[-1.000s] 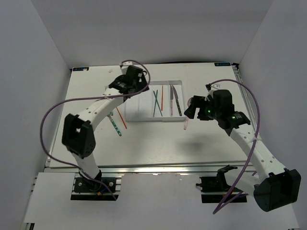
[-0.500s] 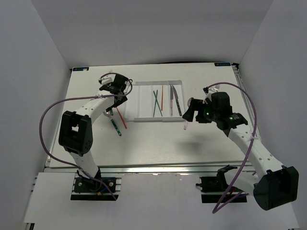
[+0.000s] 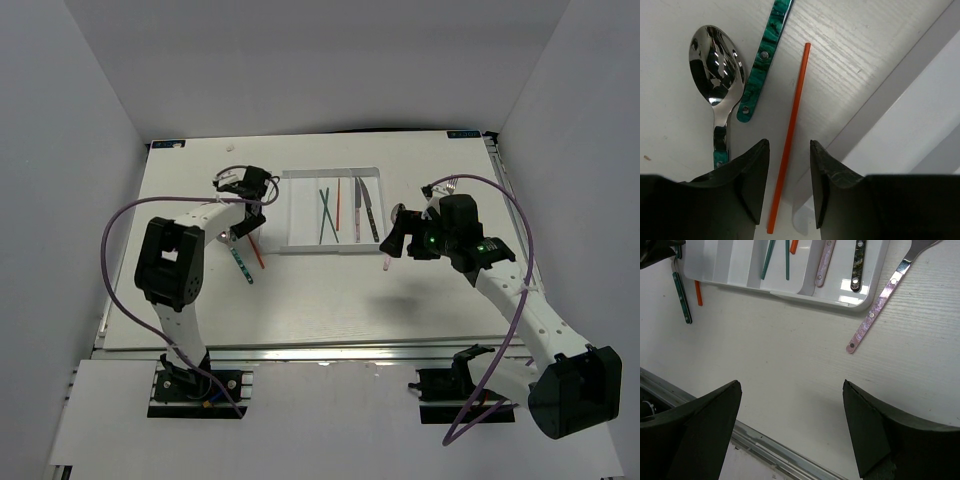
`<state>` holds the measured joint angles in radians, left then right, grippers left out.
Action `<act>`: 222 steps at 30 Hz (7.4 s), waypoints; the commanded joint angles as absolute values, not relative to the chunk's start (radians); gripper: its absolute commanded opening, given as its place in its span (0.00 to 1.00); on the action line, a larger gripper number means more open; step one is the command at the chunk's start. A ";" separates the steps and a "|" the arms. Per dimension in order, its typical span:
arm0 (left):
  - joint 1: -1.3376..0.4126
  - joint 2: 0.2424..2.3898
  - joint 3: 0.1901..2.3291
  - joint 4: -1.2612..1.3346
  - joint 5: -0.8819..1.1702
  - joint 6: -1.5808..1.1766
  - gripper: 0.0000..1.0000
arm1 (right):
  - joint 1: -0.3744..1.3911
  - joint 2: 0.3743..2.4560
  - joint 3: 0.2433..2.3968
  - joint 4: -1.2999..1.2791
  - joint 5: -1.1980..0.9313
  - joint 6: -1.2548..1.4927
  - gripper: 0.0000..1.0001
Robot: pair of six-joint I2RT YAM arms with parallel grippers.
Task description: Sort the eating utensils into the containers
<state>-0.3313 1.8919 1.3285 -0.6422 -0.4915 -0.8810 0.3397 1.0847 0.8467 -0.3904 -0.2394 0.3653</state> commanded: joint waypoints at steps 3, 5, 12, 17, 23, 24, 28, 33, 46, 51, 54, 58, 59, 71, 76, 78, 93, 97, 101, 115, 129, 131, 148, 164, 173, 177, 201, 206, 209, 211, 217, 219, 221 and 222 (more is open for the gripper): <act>-0.322 1.911 1.299 -0.597 -0.465 -0.899 0.46 | 0.334 1.075 0.833 -0.368 -0.262 0.347 0.86; -0.322 1.911 1.276 -0.580 -0.460 -0.902 0.46 | 0.334 1.075 0.833 -0.368 -0.265 0.347 0.86; -0.321 1.898 1.229 -0.574 -0.451 -0.916 0.39 | 0.334 1.077 0.842 -0.373 -0.267 0.342 0.86; -0.321 1.896 1.195 -0.555 -0.414 -0.884 0.33 | 0.334 1.078 0.842 -0.368 -0.275 0.347 0.86; -0.321 1.833 1.092 -0.519 -0.387 -0.876 0.28 | 0.334 1.071 0.847 -0.368 -0.281 0.348 0.86; -0.321 1.807 1.054 -0.496 -0.365 -0.874 0.26 | 0.334 1.069 0.848 -0.367 -0.285 0.353 0.86; -0.321 1.758 0.973 -0.447 -0.318 -0.862 0.05 | 0.336 1.066 0.848 -0.362 -0.295 0.359 0.85; -0.321 1.707 0.939 -0.431 -0.298 -0.825 0.00 | 0.336 1.062 0.845 -0.354 -0.302 0.365 0.85; -0.322 1.465 1.015 -0.479 -0.288 -0.729 0.00 | 0.334 1.051 0.850 -0.362 -0.290 0.367 0.85; -0.330 1.439 1.063 -0.416 -0.151 -0.652 0.00 | 0.334 1.063 0.861 -0.359 -0.284 0.364 0.85; -0.359 1.472 1.152 -0.356 -0.077 -0.609 0.00 | 0.334 1.066 0.871 -0.359 -0.264 0.376 0.86; -0.394 1.583 1.296 -0.315 -0.035 -0.575 0.00 | 0.334 1.057 0.891 -0.383 -0.224 0.385 0.86; -0.409 1.641 1.355 -0.305 -0.011 -0.560 0.00 | 0.331 1.051 0.894 -0.390 -0.218 0.384 0.86; -0.518 2.135 1.828 -0.360 0.026 -0.532 0.00 | 0.314 1.022 0.908 -0.451 -0.114 0.367 0.88; -0.534 2.221 1.887 -0.365 0.034 -0.566 0.00 | 0.311 1.017 0.911 -0.453 -0.087 0.368 0.89; -0.534 2.233 1.891 -0.374 0.038 -0.575 0.02 | 0.310 1.022 0.913 -0.457 -0.072 0.368 0.89; -0.534 1.996 1.776 -0.353 0.095 -0.607 0.78 | 0.308 1.169 0.913 -0.465 0.054 0.403 0.89; -0.534 1.827 1.688 -0.357 0.058 -0.611 0.92 | 0.310 1.251 0.882 -0.427 0.120 0.437 0.84; -0.534 1.628 1.534 -0.374 -0.021 -0.578 0.98 | 0.308 1.319 0.885 -0.365 0.152 0.463 0.77; -0.534 1.065 1.033 -0.551 -0.126 -0.425 0.98 | 0.299 1.677 1.101 -0.313 0.184 0.537 0.57; -0.534 0.862 0.861 -0.655 -0.143 -0.442 0.98 | 0.252 1.818 1.186 -0.305 0.112 0.528 0.55; -0.534 0.859 0.868 -0.658 -0.141 -0.439 0.98 | 0.252 1.828 1.186 -0.295 0.091 0.519 0.54; -0.534 0.858 0.834 -0.637 -0.141 -0.448 0.98 | 0.235 1.874 1.236 -0.319 0.051 0.522 0.54; -0.534 0.861 0.834 -0.632 -0.137 -0.446 0.98 | 0.229 1.885 1.210 -0.426 0.187 0.430 0.36; -0.534 0.871 0.841 -0.630 -0.115 -0.448 0.98 | 0.199 1.884 1.143 -0.457 0.169 0.348 0.26; -0.534 0.880 0.845 -0.632 -0.110 -0.446 0.98 | 0.199 1.870 1.106 -0.457 0.143 0.333 0.38; -0.640 1.021 0.782 -0.189 0.114 -0.676 0.98 | 0.274 1.403 0.888 -0.231 -0.189 0.492 0.00; -0.768 1.159 0.876 -0.083 0.057 -0.684 0.98 | 0.392 1.336 0.960 -0.229 -0.225 0.598 0.00; -0.833 1.256 0.948 -0.081 0.016 -0.664 0.95 | 0.465 1.254 0.924 -0.109 -0.306 0.718 0.00; -0.847 1.307 0.977 -0.095 -0.017 -0.647 0.89 | 0.482 1.227 0.916 -0.062 -0.325 0.777 0.00; -0.850 1.356 1.028 -0.084 0.044 -0.627 0.72 | 0.563 1.174 0.933 -0.043 -0.307 0.818 0.00; -0.853 1.371 1.028 -0.084 0.048 -0.632 0.60 | 0.572 1.163 0.936 -0.038 -0.287 0.825 0.00; -0.853 1.382 1.023 -0.075 0.061 -0.638 0.49 | 0.581 1.164 0.943 -0.040 -0.273 0.827 0.00; -0.854 1.384 1.020 -0.071 0.063 -0.640 0.44 | 0.586 1.167 0.948 -0.041 -0.275 0.827 0.00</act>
